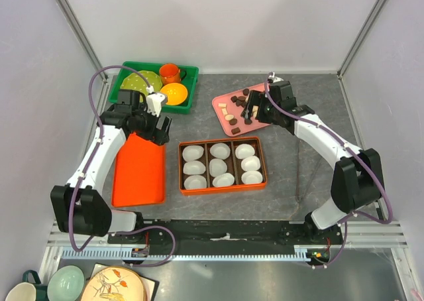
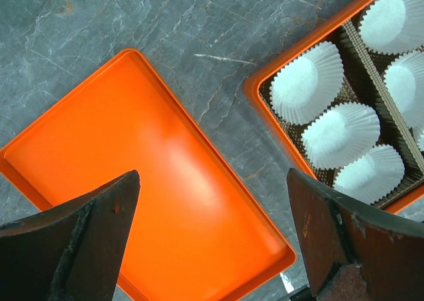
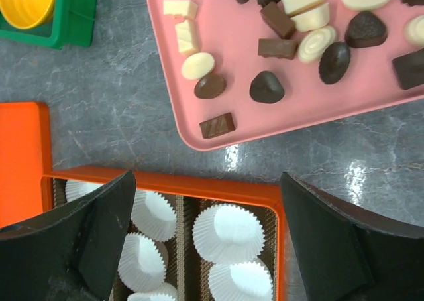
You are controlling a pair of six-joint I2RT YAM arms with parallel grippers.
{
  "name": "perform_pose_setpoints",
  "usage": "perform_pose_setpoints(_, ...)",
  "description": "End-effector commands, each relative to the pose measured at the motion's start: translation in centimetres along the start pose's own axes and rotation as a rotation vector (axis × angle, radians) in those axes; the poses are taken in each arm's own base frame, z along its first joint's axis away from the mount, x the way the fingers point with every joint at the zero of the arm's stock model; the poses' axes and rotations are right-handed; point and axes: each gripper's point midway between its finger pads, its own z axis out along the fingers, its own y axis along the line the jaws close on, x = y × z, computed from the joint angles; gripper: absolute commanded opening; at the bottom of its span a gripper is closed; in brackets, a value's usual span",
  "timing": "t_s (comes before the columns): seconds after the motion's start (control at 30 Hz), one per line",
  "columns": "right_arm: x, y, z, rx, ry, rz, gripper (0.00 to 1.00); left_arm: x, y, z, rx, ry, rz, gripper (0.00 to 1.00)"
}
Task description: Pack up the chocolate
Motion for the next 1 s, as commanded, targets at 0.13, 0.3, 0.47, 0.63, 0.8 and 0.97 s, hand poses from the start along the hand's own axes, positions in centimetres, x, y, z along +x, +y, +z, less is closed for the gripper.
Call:
perform_pose_setpoints(0.13,-0.8,-3.7,1.6,0.202,-0.049,-0.053,0.98,-2.5,0.2,3.6,0.018,-0.038,0.057,0.99)
perform_pose_setpoints(0.3,0.1,-7.9,3.5,0.401,-0.054,-0.054,0.92,-4.2,0.8,6.1,0.001,-0.045,0.082,0.99)
perform_pose_setpoints(0.47,0.5,-8.2,3.1,0.447,-0.090,-0.067,0.68,-5.6,0.7,8.7,0.005,-0.039,0.118,0.99)
perform_pose_setpoints(0.63,1.5,-7.5,3.6,0.419,-0.095,-0.088,0.58,-5.5,0.2,11.1,-0.002,-0.012,0.147,0.99)
perform_pose_setpoints(0.8,2.6,-6.3,4.9,0.394,-0.073,-0.105,0.57,-5.2,1.1,12.1,-0.036,0.009,0.152,0.99)
perform_pose_setpoints(0.97,4.1,-6.1,5.0,0.384,-0.055,-0.123,0.57,-4.1,0.4,12.4,-0.003,0.028,0.157,0.99)
